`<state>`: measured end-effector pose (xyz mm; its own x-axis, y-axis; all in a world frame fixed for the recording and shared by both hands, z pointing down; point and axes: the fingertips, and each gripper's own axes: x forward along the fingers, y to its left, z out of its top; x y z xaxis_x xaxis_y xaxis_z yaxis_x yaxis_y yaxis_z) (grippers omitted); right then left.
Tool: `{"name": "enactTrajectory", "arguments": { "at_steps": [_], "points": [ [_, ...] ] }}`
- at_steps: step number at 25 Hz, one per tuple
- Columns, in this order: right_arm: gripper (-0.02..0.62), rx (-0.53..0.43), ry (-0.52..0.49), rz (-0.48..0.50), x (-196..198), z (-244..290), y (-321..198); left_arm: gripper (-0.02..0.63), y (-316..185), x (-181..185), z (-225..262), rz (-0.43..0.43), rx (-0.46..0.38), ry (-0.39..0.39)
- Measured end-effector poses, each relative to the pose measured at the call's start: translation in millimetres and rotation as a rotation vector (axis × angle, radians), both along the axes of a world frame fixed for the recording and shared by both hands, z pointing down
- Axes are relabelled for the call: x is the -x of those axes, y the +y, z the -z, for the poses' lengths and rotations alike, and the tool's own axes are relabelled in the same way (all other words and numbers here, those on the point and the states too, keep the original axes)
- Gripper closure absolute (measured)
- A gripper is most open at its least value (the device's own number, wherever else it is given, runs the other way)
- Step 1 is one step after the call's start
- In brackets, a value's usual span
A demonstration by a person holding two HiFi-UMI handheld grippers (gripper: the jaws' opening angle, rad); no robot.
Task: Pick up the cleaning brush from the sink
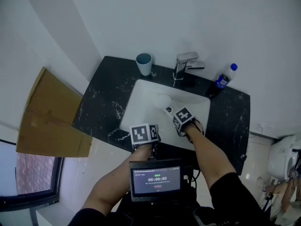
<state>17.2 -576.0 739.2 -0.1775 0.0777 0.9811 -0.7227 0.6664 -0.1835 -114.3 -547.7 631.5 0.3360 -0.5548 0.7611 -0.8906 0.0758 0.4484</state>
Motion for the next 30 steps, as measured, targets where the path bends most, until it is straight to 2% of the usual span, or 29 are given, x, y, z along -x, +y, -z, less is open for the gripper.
{"name": "enactTrajectory", "arguments": {
  "at_steps": [4, 12, 16, 20, 23, 27, 30],
  "points": [
    [0.534, -0.008, -0.024, -0.044, 2.3, -0.3, 5.7, 0.528, 7.3, 4.8, -1.5, -0.008, -0.004, 0.006],
    [0.534, -0.065, -0.092, -0.132, 7.5, 23.1, 18.5, 0.534, 28.1, 18.6, 23.0, -0.066, -0.072, 0.013],
    [0.534, -0.139, -0.157, -0.200, 18.6, 57.2, 25.5, 0.547, 35.9, 31.0, 36.2, -0.076, -0.131, 0.009],
    [0.534, -0.234, -0.280, -0.270, 27.2, 98.7, 41.5, 0.589, 41.0, 43.0, 58.8, -0.046, -0.223, -0.016],
    [0.534, -0.290, -0.351, -0.279, 12.6, 122.5, 67.6, 0.595, 65.2, 31.9, 75.7, -0.047, -0.275, -0.021],
    [0.534, -0.364, -0.457, -0.292, -12.1, 157.2, 104.5, 0.595, 104.5, 10.1, 103.6, -0.062, -0.363, -0.077],
    [0.534, -0.413, -0.478, -0.255, -31.2, 173.9, 139.0, 0.595, 144.6, -12.0, 114.8, -0.078, -0.413, -0.104]
  ]
}}
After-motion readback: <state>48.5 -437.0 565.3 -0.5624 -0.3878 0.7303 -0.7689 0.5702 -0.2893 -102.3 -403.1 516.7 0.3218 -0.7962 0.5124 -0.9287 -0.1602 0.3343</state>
